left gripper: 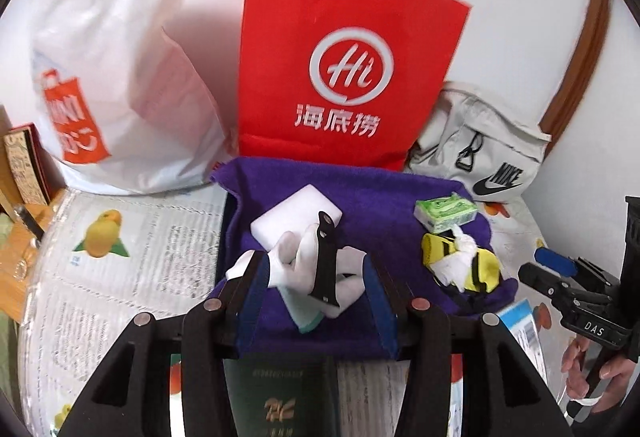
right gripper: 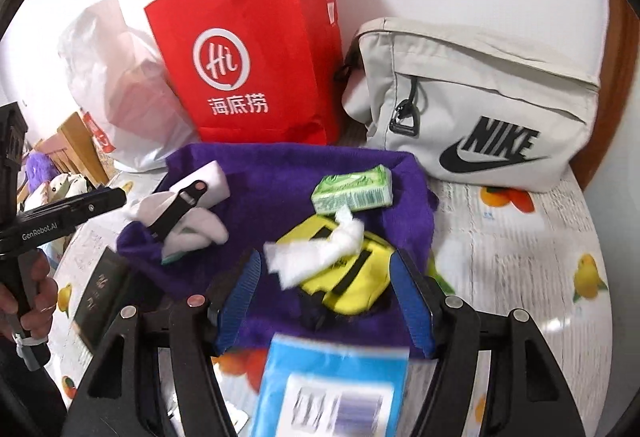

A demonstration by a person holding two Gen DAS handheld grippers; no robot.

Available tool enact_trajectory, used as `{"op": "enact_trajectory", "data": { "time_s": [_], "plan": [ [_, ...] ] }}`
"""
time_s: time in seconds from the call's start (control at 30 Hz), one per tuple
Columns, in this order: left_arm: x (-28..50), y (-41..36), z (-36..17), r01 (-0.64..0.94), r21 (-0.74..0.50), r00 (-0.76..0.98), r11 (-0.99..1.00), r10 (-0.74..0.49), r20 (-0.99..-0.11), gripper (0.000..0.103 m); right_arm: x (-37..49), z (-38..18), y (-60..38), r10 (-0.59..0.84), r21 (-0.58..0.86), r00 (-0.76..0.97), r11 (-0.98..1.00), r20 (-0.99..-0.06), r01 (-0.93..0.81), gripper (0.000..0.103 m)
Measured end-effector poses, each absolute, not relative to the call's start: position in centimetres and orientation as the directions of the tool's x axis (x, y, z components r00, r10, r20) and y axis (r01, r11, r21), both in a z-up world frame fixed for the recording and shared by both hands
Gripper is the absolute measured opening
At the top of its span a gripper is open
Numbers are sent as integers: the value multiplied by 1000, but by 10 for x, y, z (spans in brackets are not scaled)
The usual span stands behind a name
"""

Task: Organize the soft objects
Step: 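Open the right tool over the yellow pouch while the left tool releases the strap on the towel, then grasp the orange-slice print sachet with the right tool while the left tool moves to the green packet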

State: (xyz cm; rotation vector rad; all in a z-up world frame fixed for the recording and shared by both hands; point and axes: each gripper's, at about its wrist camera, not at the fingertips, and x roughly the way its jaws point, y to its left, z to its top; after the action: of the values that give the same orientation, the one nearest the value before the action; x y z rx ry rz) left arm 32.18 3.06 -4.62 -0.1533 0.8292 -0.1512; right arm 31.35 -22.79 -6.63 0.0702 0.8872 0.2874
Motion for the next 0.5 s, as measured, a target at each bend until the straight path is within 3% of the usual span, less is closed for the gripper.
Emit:
{"op": "enact_trajectory", "data": {
  "time_s": [0.27, 0.5],
  "plan": [
    [267, 47, -41, 51, -194, 648, 980, -180, -740, 46, 241, -67, -200, 338, 222, 547, 937, -766, -268, 67],
    [219, 59, -52, 47, -180, 629, 983, -169, -759, 53, 176, -83, -174, 356, 223, 494, 925, -793, -307, 67]
  ]
}}
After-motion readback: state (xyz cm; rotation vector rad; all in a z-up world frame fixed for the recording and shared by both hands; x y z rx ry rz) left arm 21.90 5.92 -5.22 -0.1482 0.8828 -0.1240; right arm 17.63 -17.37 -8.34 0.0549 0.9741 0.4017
